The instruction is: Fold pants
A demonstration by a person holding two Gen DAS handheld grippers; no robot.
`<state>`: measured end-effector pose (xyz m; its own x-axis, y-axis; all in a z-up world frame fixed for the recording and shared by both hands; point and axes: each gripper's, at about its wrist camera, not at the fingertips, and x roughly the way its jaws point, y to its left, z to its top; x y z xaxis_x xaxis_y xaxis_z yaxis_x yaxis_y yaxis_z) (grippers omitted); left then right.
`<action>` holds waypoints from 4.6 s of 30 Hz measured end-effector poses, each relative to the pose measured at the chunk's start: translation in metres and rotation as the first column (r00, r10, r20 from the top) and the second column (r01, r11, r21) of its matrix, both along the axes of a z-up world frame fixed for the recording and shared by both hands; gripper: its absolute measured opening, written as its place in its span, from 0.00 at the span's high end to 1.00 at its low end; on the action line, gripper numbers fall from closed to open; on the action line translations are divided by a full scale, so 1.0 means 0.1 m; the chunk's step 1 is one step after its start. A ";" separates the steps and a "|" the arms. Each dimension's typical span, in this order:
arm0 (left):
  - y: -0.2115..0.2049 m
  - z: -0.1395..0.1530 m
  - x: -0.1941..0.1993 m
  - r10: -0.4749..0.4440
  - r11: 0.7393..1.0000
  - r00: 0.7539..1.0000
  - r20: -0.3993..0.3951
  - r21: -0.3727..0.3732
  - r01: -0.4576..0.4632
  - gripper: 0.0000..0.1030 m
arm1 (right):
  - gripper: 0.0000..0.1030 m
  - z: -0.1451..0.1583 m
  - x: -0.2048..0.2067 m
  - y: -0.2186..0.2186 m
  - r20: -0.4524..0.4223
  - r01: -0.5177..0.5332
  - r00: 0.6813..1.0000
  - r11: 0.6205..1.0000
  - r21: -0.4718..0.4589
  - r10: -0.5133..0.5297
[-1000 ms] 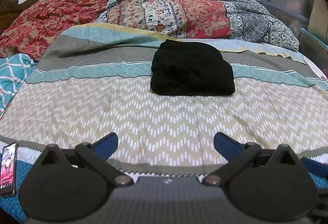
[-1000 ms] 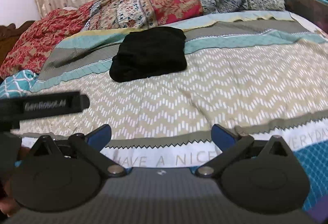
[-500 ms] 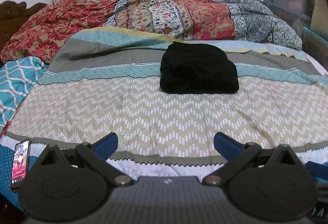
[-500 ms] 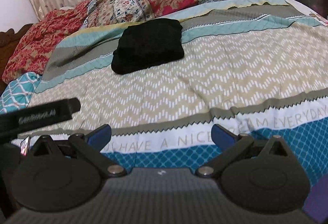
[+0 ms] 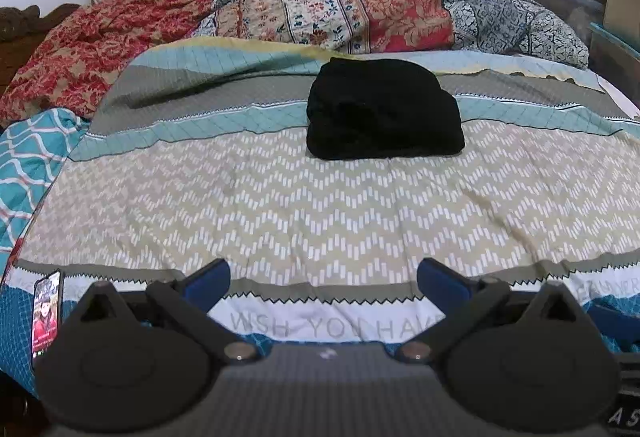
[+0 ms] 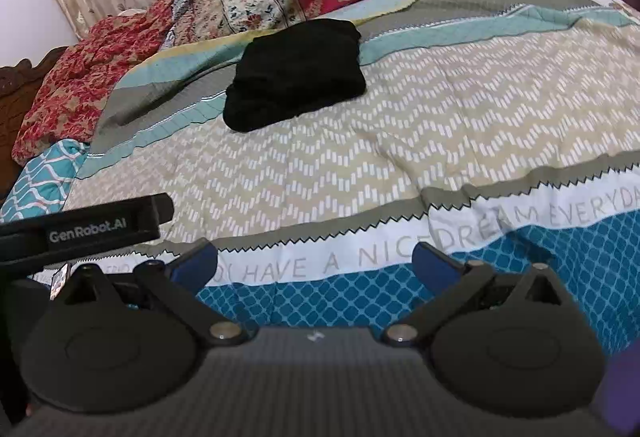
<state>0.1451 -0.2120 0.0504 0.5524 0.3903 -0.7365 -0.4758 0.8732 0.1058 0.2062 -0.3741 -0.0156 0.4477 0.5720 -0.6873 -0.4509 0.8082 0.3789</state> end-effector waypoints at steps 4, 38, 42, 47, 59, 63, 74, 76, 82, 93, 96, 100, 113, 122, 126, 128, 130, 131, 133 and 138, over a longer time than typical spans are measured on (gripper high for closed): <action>0.01 -0.02 0.01 0.000 1.000 1.000 -0.026 0.004 0.000 0.00 | 0.00 -0.01 0.00 -0.02 -0.008 0.024 1.000 1.000 -0.006 -0.024; 0.27 0.07 -0.16 0.035 0.999 0.999 -0.005 0.008 -0.035 0.00 | 0.00 -0.06 -0.18 0.16 -0.105 -0.057 0.993 0.998 -0.019 0.054; 0.24 0.08 -0.16 0.028 0.999 1.000 -0.002 0.021 -0.028 0.00 | 0.00 -0.07 -0.18 0.15 -0.115 -0.061 0.992 0.998 -0.015 0.059; 0.22 0.07 -0.15 0.029 0.999 1.000 -0.009 0.023 -0.029 0.00 | 0.00 -0.07 -0.18 0.14 -0.121 -0.060 0.991 0.998 -0.012 0.058; 0.23 0.03 -0.13 0.038 0.999 0.999 -0.027 0.017 -0.037 0.00 | 0.00 -0.09 -0.17 0.16 -0.134 -0.062 0.989 0.998 -0.009 0.060; 0.23 0.02 -0.15 0.045 0.999 0.999 -0.026 0.022 -0.045 0.00 | 0.00 -0.09 -0.18 0.16 -0.135 -0.063 0.989 0.998 -0.009 0.061; 0.27 0.02 -0.15 0.073 0.997 0.996 -0.049 0.035 -0.071 0.00 | 0.00 -0.03 -0.20 0.16 -0.096 -0.074 0.993 0.997 -0.011 0.073; 0.26 0.01 -0.15 0.074 0.997 0.996 -0.059 0.031 -0.072 0.00 | 0.00 -0.01 -0.20 0.14 -0.089 -0.072 0.994 0.997 -0.006 0.071; 0.26 0.02 -0.20 0.076 0.997 0.995 -0.062 0.023 -0.075 0.00 | 0.00 0.02 -0.23 0.14 -0.063 -0.066 0.996 0.998 -0.011 0.065; 0.23 0.08 -0.28 0.065 0.995 0.997 -0.030 0.072 -0.063 0.00 | 0.00 0.03 -0.26 0.16 -0.051 -0.070 0.996 0.997 -0.017 0.069; 0.24 0.09 -0.28 0.072 0.995 0.997 -0.029 0.070 -0.070 0.00 | 0.00 0.03 -0.26 0.17 -0.049 -0.070 0.996 0.997 -0.016 0.069; 0.26 0.09 -0.30 0.074 0.996 0.997 -0.032 0.058 -0.072 0.00 | 0.00 0.04 -0.27 0.17 -0.044 -0.069 0.997 0.998 -0.014 0.068; 0.25 0.03 -0.31 0.084 0.993 0.994 -0.069 0.086 -0.078 0.00 | 0.00 0.04 -0.29 0.17 -0.048 -0.072 0.996 0.997 -0.013 0.071; 0.29 -0.01 -0.33 0.097 0.993 0.992 -0.086 0.078 -0.090 0.00 | 0.00 0.03 -0.29 0.18 -0.050 -0.073 0.996 0.997 -0.014 0.073; 0.30 -0.01 -0.34 0.100 0.992 0.991 -0.091 0.081 -0.093 0.00 | 0.00 0.02 -0.30 0.19 -0.052 -0.074 0.996 0.997 -0.015 0.073; 0.30 -0.02 -0.34 0.100 0.992 0.991 -0.093 0.080 -0.093 0.00 | 0.00 0.02 -0.30 0.19 -0.051 -0.074 0.996 0.997 -0.015 0.073; 0.31 -0.02 -0.33 0.102 0.992 0.990 -0.095 0.079 -0.094 0.00 | 0.00 0.02 -0.30 0.19 -0.050 -0.075 0.996 0.997 -0.015 0.074; 0.31 -0.02 -0.34 0.102 0.992 0.990 -0.096 0.079 -0.095 0.00 | 0.00 0.02 -0.30 0.19 -0.050 -0.075 0.996 0.997 -0.015 0.074; 0.31 -0.02 -0.34 0.102 0.992 0.990 -0.098 0.080 -0.095 0.00 | 0.00 0.02 -0.30 0.19 -0.050 -0.075 0.996 0.997 -0.015 0.074; 0.30 -0.03 -0.33 0.099 0.992 0.989 -0.106 0.084 -0.090 0.00 | 0.00 0.02 -0.29 0.19 -0.050 -0.073 0.996 0.997 -0.014 0.072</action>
